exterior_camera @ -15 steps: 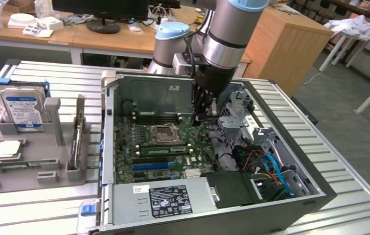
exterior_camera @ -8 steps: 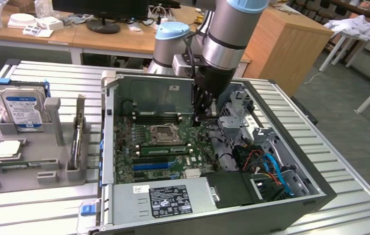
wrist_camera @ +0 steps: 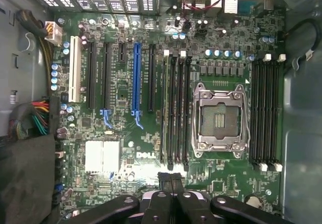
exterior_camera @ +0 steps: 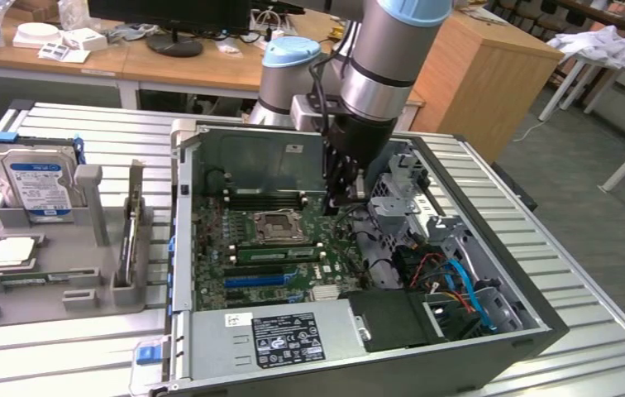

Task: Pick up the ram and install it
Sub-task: 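Press down the ram until it locks into place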

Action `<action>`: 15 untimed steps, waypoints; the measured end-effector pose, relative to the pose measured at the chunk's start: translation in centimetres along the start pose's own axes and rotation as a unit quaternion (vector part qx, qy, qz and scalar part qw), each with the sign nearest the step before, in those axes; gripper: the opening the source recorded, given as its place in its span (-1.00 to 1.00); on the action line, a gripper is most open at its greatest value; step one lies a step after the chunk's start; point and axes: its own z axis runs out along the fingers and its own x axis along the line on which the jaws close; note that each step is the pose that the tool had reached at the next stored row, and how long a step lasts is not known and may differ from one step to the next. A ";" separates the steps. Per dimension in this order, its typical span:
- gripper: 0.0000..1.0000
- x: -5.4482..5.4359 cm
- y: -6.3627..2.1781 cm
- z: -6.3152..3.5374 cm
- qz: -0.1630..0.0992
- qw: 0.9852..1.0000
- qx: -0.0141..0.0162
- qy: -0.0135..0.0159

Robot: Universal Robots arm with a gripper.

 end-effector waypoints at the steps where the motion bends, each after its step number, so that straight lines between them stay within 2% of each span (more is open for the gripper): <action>1: -0.80 0.0 0.00 0.07 0.000 1.000 0.000 0.000; 15: -0.80 0.0 -0.02 1.14 0.000 1.000 0.000 0.000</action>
